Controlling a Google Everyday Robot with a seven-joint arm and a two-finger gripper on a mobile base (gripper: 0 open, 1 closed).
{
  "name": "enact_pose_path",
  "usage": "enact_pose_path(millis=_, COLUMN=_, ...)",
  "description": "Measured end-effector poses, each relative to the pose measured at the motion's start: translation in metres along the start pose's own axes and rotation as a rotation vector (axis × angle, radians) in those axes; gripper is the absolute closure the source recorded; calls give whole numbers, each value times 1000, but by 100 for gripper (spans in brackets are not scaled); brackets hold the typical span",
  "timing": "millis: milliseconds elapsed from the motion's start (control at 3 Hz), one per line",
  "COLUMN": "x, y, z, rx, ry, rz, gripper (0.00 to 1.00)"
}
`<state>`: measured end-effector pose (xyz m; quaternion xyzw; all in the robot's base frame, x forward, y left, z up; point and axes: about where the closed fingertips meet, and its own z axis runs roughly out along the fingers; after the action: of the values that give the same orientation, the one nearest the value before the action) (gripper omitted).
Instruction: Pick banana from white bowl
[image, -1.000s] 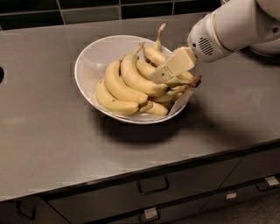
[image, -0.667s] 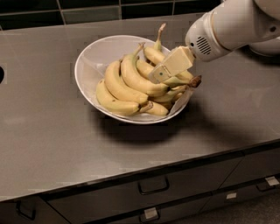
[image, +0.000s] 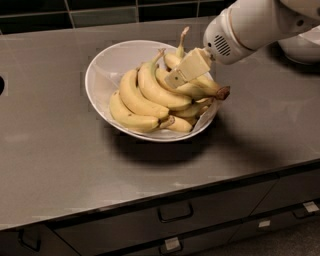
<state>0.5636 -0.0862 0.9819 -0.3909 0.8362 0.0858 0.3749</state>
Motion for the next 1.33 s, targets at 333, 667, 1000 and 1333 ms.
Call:
enact_pose_path(millis=333, x=-5, y=-1, z=4, rx=4, ry=6, rz=16, gripper=30)
enact_pose_path(millis=667, x=-8, y=-1, z=7, rx=7, ry=5, rz=28, gripper=50)
enact_pose_path(millis=1000, x=-11, y=-1, z=11, rx=5, ry=8, rz=37, gripper=63)
enact_pose_path(millis=1333, x=-20, y=2, z=19, rx=6, ry=15, rz=26, gripper=65)
